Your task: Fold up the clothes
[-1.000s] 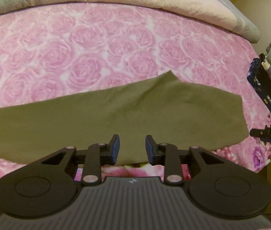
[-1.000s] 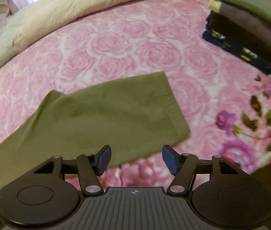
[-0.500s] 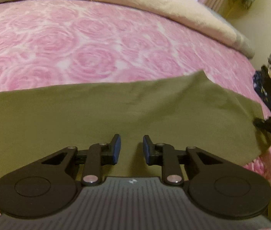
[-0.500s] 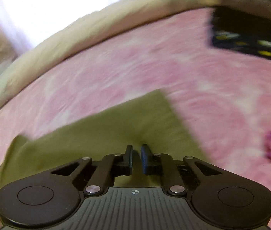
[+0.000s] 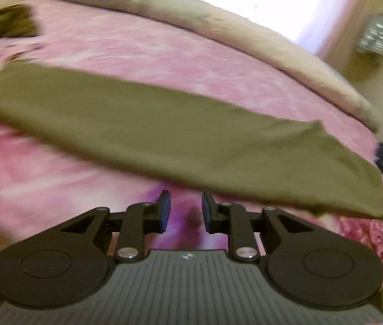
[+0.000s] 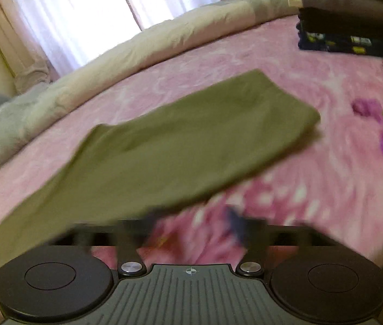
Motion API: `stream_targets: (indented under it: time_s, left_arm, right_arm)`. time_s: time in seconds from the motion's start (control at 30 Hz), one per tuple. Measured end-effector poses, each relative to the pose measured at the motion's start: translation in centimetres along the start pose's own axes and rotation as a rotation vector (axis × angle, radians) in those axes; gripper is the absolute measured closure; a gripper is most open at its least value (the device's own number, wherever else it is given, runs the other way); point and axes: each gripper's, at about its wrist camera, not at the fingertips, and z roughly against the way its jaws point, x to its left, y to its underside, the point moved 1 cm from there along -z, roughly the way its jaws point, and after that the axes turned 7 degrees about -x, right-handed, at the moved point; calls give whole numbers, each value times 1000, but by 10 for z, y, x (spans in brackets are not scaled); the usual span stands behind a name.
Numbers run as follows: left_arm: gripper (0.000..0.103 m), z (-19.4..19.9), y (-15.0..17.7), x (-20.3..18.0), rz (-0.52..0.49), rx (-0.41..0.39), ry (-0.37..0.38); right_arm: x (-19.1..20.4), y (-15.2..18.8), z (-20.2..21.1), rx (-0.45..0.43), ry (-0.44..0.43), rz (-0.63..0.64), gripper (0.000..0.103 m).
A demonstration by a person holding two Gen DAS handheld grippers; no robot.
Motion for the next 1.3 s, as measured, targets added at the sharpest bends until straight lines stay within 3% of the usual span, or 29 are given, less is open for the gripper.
stream_targets:
  time_s: [0.13, 0.4, 0.67, 0.83, 0.87, 0.9, 0.97, 1.07, 1.1, 1.17, 1.3]
  left_arm:
    - [82, 37, 0, 30, 36, -37, -105]
    - [82, 62, -27, 66, 145, -221, -74]
    - [82, 16, -61, 107, 280, -282, -98]
    - [82, -19, -65, 143, 381, -243, -193]
    - [84, -26, -64, 152, 405, -228, -222]
    - [96, -25, -63, 162, 430, -231, -238]
    - [100, -21, -60, 180, 482, -242, -264]
    - [97, -7, -58, 196, 553, -253, -297]
    - [84, -1, -58, 200, 576, -255, -307]
    - [75, 9, -52, 200, 643, -263, -256]
    - [74, 9, -33, 196, 807, -233, -135]
  right_arm:
    - [16, 6, 28, 0, 16, 24, 29]
    - [47, 6, 68, -21, -46, 69, 29]
    - [49, 2, 17, 39, -3, 42, 29]
    - [39, -7, -13, 61, 40, 16, 29]
    - [37, -9, -18, 64, 50, 8, 29]
    - [34, -10, -22, 67, 59, -1, 29]
    - [30, -12, -29, 70, 74, -19, 29]
    - [24, -16, -34, 67, 86, -37, 28]
    - [23, -16, -35, 66, 87, -43, 29]
    - [20, -17, -37, 63, 90, -55, 29]
    - [15, -16, -38, 71, 88, -75, 29]
